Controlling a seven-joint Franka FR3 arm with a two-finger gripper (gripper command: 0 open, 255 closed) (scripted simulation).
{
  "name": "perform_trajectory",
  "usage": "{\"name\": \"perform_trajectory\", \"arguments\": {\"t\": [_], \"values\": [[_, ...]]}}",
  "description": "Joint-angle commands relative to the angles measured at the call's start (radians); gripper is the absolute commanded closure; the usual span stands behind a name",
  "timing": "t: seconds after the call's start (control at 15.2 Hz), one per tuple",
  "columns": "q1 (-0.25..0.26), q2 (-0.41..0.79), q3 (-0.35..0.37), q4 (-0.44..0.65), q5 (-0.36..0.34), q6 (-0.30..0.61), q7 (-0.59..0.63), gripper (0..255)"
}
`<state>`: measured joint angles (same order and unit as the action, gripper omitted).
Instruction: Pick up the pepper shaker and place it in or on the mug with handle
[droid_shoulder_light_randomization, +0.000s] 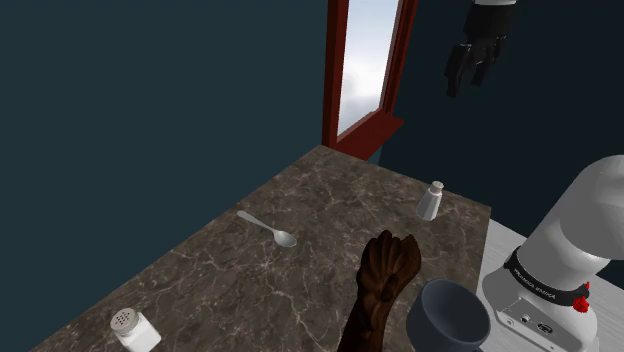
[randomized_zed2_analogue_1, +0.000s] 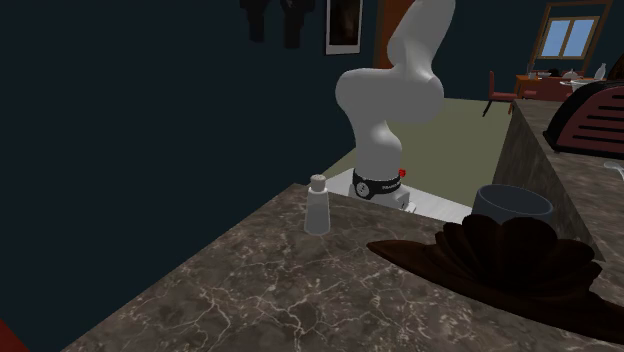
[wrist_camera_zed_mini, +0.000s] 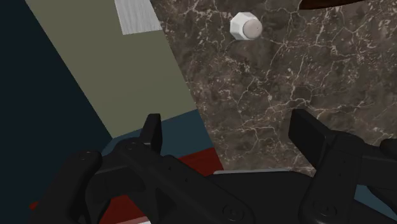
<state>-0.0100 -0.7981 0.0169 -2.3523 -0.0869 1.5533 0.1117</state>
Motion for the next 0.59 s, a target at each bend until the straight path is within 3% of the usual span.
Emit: {"name": "perform_trajectory", "arguments": {"t": [0.0,0.53], "values": [[0.000,0.000,0.000,0.000,0.000,0.000,0.000,0],[0.070,-0.137,-0.060,-0.335,0.055,0.227,-0.114,0]]}}
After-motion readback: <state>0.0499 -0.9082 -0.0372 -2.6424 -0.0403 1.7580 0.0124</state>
